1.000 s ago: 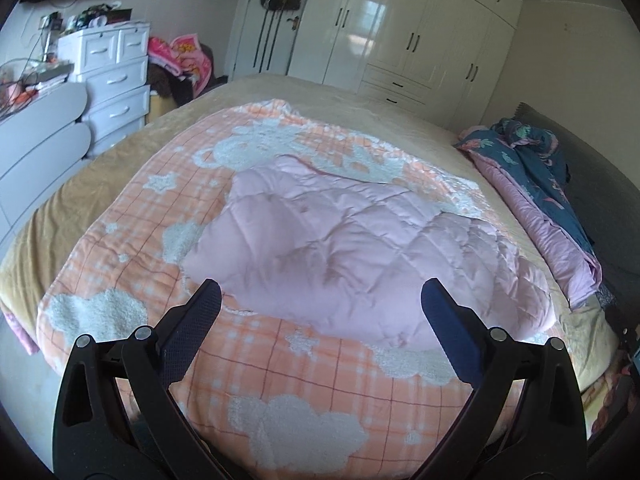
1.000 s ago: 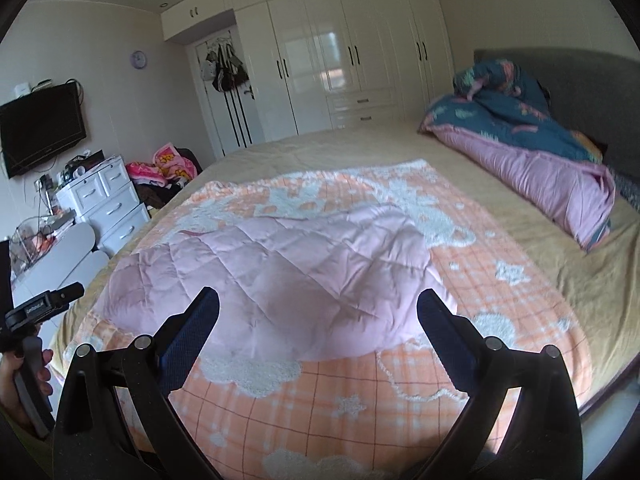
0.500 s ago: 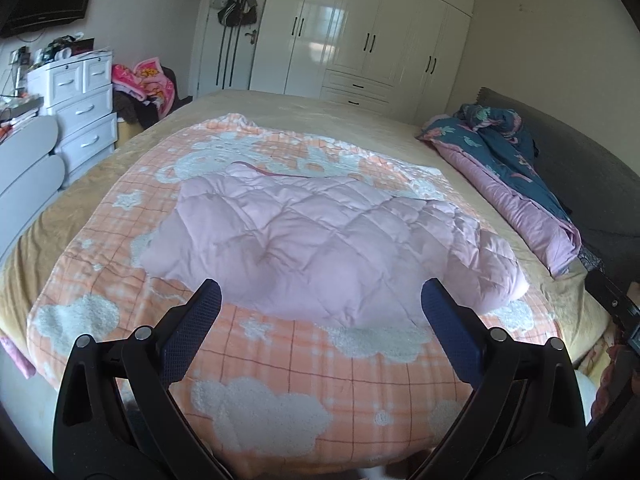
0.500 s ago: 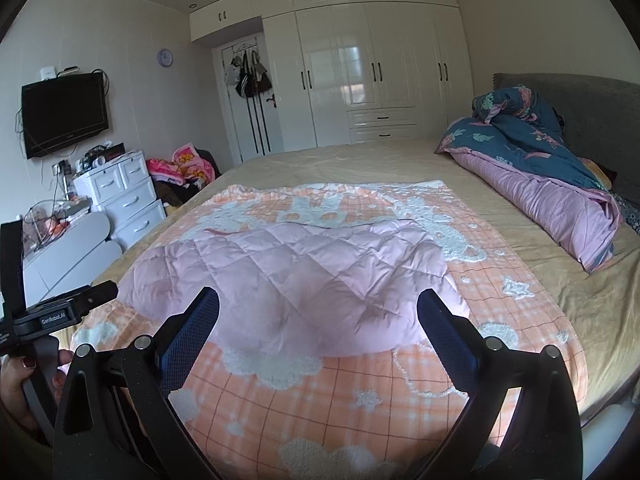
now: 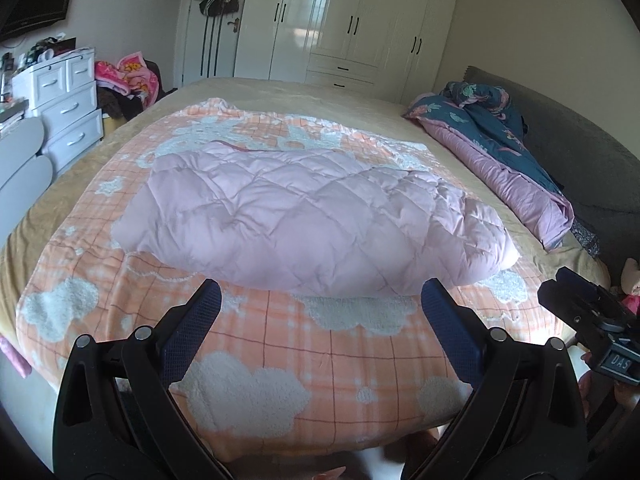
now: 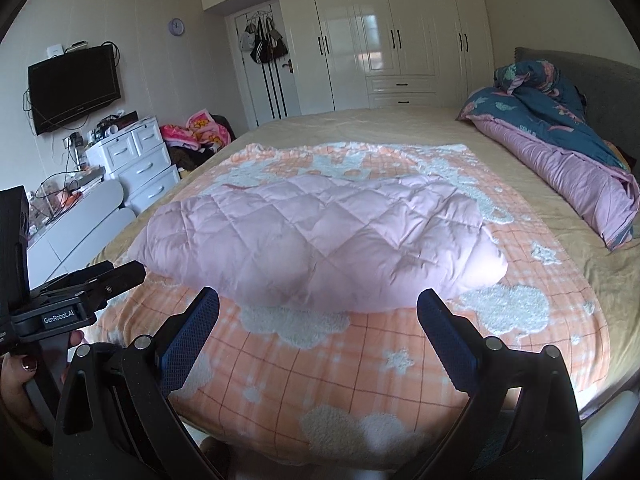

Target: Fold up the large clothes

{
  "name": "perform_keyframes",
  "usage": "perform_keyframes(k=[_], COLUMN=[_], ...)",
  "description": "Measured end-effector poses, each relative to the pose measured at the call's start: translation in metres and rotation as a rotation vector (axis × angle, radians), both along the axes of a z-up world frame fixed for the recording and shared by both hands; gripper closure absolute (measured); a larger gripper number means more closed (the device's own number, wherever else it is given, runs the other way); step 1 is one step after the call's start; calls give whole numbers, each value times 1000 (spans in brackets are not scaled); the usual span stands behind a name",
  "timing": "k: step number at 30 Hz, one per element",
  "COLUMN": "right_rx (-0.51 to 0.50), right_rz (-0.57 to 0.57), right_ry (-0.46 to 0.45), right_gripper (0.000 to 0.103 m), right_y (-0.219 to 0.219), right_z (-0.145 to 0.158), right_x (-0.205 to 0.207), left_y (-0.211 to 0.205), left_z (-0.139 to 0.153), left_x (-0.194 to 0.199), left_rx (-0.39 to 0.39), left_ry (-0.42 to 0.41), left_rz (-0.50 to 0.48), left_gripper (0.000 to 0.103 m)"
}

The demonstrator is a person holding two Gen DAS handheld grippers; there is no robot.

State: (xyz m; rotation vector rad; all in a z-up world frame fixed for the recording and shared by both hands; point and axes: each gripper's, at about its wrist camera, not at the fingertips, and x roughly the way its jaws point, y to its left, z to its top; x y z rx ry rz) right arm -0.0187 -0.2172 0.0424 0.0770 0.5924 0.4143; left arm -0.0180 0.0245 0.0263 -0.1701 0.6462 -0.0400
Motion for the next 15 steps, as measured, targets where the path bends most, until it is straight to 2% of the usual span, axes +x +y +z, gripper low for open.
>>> perform_keyframes(k=[15], right_rx=[5], right_rz=[0], right_ry=[3], right_gripper=[4], right_y=[-2], right_z=[-2], right_x=[0], left_y=[-1], left_z=[2], left_x=[0], left_rx=[23], left_ry=[3], left_rz=[12], left_gripper=[9])
